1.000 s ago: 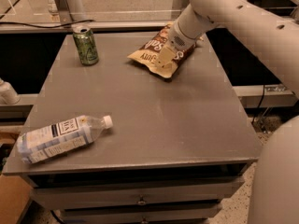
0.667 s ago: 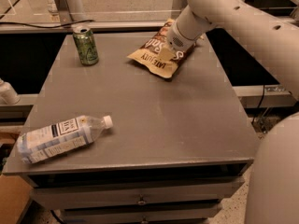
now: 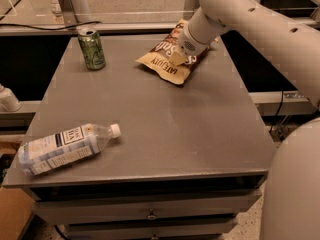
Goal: Pick brown chip bag
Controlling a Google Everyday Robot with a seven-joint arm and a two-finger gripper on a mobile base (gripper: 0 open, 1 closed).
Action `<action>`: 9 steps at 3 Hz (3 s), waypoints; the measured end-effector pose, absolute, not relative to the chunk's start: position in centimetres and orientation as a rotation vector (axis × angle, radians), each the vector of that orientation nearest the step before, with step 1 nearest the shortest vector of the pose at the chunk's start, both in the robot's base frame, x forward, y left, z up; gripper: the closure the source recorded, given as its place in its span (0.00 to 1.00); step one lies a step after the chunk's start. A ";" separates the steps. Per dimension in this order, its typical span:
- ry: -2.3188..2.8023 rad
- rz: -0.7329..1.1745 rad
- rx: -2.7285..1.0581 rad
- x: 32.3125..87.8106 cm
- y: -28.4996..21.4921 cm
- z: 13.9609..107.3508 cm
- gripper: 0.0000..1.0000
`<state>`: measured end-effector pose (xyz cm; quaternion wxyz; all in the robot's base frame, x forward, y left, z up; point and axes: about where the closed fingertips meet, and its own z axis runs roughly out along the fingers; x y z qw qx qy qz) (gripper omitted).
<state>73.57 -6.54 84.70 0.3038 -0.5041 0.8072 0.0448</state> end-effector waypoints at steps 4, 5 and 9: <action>2.039 0.169 -1.328 67.4 -8.8 89.8 0.36; 2.037 0.171 -1.331 67.3 -8.7 89.8 0.14; 1.741 0.060 -1.664 71.8 -8.2 90.2 0.00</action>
Offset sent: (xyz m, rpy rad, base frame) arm -0.0598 -0.0329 0.0537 0.0890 -0.0483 0.0264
